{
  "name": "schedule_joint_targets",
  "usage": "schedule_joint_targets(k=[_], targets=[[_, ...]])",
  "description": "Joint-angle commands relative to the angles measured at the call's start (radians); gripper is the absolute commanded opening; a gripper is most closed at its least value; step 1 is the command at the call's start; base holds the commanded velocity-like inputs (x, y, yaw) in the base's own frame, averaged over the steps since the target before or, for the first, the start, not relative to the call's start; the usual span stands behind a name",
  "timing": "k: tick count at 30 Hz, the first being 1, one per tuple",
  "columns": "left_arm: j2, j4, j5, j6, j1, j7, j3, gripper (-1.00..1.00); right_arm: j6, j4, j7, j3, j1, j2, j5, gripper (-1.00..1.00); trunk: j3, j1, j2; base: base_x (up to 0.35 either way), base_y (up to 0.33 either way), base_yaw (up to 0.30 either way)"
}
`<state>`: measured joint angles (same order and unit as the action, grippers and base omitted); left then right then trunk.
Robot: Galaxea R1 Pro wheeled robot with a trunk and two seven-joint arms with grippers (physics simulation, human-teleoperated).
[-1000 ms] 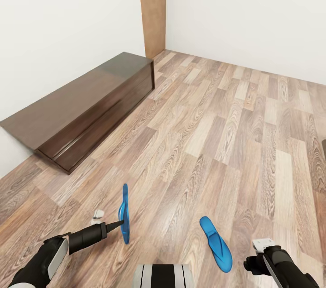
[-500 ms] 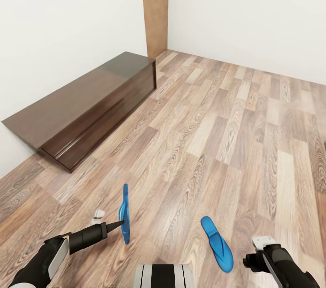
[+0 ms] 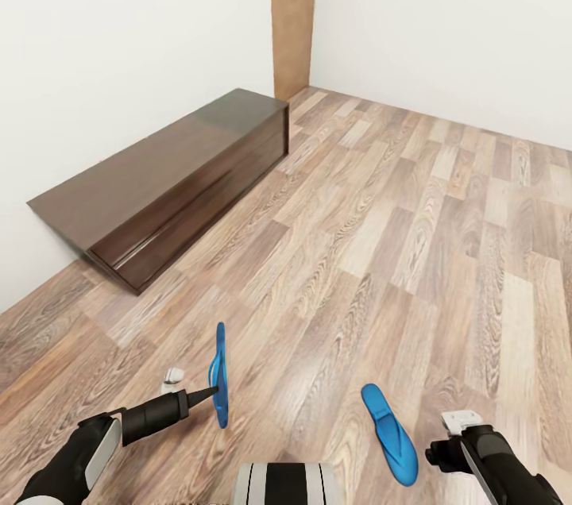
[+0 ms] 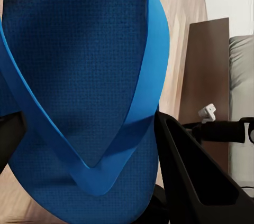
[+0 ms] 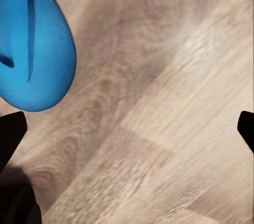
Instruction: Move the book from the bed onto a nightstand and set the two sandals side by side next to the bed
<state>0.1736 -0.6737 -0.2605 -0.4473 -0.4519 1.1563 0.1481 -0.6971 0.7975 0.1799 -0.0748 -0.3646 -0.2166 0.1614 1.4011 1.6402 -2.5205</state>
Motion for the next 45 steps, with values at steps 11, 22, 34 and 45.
schedule_joint_targets(k=[11, 22, 34, 45], targets=[[0.000, 0.000, -0.001, -0.005, -0.001, 0.003, -0.001, -1.00, -0.004, 0.002, 0.009, -0.003, 0.000, 0.000, 0.009, 1.00, 0.007, 0.000, 0.000, 0.000, 0.000, 0.263], [-0.002, 0.000, 0.000, -0.005, -0.001, 0.002, -0.002, -1.00, -0.004, 0.002, 0.009, -0.003, 0.000, 0.000, 0.005, 1.00, 0.014, 0.000, 0.000, 0.000, 0.000, 0.264], [-0.003, 0.000, 0.000, -0.005, -0.001, 0.002, -0.001, -1.00, -0.004, 0.002, 0.009, -0.003, 0.000, 0.001, 0.003, 1.00, 0.027, 0.001, -0.001, 0.000, 0.000, 0.160], [-0.003, 0.000, 0.000, -0.005, -0.001, 0.002, 0.000, -1.00, -0.002, 0.000, 0.003, 0.000, 0.000, 0.005, 0.002, 1.00, 0.039, 0.002, -0.001, 0.000, 0.000, 0.005]])
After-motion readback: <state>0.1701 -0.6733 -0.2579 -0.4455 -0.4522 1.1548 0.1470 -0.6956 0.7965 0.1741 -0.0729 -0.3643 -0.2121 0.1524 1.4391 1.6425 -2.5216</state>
